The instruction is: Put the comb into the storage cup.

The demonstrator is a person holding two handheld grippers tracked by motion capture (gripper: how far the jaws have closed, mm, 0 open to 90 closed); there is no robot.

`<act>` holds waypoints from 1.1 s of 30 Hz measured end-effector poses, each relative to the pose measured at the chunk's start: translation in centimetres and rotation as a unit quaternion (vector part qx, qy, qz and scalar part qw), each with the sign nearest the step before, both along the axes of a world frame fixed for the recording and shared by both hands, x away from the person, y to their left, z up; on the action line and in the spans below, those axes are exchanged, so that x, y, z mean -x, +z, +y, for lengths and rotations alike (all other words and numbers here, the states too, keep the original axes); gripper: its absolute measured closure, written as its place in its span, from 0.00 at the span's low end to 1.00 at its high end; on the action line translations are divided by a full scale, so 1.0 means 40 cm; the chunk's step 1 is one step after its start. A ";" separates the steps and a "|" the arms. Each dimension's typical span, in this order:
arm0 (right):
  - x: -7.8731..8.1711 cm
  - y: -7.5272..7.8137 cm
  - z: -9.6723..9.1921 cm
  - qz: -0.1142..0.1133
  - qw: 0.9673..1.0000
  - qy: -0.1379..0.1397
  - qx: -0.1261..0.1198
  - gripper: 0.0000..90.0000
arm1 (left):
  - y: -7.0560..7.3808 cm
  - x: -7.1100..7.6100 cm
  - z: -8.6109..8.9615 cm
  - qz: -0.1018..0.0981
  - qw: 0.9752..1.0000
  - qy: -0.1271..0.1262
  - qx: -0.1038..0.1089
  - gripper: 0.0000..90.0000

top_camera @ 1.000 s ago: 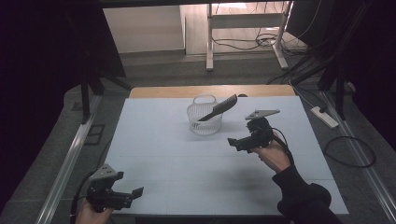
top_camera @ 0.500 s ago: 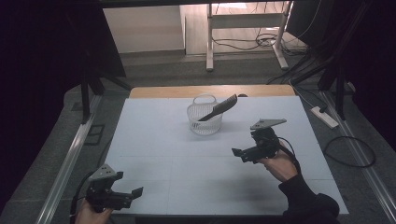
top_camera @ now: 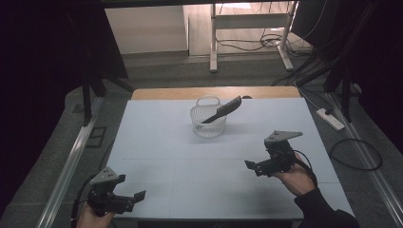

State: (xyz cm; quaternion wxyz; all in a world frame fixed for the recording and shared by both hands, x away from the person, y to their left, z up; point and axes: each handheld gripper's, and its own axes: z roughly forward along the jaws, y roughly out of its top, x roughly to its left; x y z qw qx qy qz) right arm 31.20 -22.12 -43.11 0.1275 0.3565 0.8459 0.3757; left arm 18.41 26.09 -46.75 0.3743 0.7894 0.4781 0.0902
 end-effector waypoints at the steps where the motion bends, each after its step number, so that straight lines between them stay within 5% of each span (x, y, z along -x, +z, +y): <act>1: 0.002 0.000 -0.004 0.001 1.000 -0.001 -0.002 0.00 | 0.000 0.000 0.000 0.000 1.000 0.000 0.000 0.02; 33: 0.120 -0.009 -0.145 0.006 0.999 -0.046 -0.011 0.00 | 0.003 0.004 0.001 -0.007 1.000 0.004 0.001 0.01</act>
